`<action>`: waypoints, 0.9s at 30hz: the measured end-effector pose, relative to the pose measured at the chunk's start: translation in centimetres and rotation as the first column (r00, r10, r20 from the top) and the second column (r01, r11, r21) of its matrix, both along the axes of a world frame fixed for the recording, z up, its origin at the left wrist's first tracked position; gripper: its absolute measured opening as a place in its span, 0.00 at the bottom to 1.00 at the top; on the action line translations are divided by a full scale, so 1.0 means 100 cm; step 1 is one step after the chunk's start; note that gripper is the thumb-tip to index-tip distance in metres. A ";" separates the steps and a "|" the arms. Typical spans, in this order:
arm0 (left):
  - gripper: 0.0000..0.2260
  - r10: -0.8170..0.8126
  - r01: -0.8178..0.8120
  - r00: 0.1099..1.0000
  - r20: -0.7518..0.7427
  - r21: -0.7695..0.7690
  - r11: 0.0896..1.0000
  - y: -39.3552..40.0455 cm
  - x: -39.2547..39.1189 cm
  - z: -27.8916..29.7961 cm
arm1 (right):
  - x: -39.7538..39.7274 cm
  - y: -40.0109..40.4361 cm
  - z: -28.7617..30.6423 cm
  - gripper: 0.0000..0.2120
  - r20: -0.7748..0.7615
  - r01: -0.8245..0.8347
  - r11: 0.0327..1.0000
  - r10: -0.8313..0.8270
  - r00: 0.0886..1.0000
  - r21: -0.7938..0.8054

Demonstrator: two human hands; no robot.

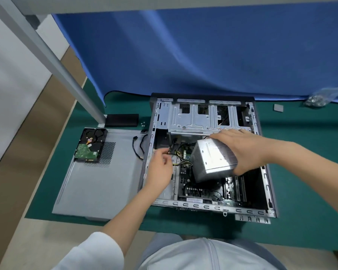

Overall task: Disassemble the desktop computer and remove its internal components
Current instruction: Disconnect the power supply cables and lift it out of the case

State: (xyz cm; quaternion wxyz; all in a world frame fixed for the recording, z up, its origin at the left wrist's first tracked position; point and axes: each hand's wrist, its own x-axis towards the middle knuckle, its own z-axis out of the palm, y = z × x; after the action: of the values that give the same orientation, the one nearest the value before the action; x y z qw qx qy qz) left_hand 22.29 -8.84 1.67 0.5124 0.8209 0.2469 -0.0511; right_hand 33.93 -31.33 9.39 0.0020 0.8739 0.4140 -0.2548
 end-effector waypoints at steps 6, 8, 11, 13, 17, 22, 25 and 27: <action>0.14 0.192 -0.517 0.813 -0.550 -0.530 0.672 -0.019 0.022 -0.025 | -0.002 0.010 -0.009 0.50 -0.051 0.033 0.999 -0.032 0.998 0.009; 0.07 0.261 -0.629 0.763 -0.591 -0.588 0.508 -0.025 0.032 -0.030 | -0.001 0.014 -0.011 0.50 -0.049 0.050 0.999 -0.050 0.998 0.002; 0.04 0.338 -0.711 0.699 -0.630 -0.562 0.423 -0.034 0.045 -0.042 | 0.002 0.012 -0.010 0.51 -0.079 0.094 0.996 -0.095 0.992 -0.009; 0.06 0.349 -0.740 0.672 -0.653 -0.580 0.339 -0.040 0.048 -0.047 | 0.004 0.011 -0.009 0.51 -0.089 0.098 0.995 -0.100 0.991 -0.022; 0.03 0.328 -0.737 0.676 -0.660 -0.610 0.291 -0.044 0.043 -0.051 | 0.007 0.020 -0.006 0.52 -0.075 0.052 0.995 -0.058 0.996 -0.082; 0.11 0.274 -0.745 0.654 -0.706 -0.535 0.400 -0.043 0.046 -0.045 | 0.013 0.024 -0.002 0.52 -0.102 0.054 0.991 -0.067 0.992 -0.121; 0.07 0.275 -0.743 0.650 -0.708 -0.517 0.425 -0.044 0.049 -0.044 | 0.012 0.025 -0.002 0.51 -0.101 0.045 0.993 -0.056 0.993 -0.109; 0.04 0.291 -0.767 0.630 -0.720 -0.519 0.378 -0.043 0.047 -0.043 | 0.009 0.025 -0.003 0.50 -0.080 0.027 0.996 -0.033 0.996 -0.080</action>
State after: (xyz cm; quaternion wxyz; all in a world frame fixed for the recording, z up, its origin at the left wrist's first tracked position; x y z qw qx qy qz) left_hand 27.02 -13.15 -2.63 0.7189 0.3202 0.5846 -0.1971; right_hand 34.86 -28.81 9.05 0.0160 0.8682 0.3901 -0.3063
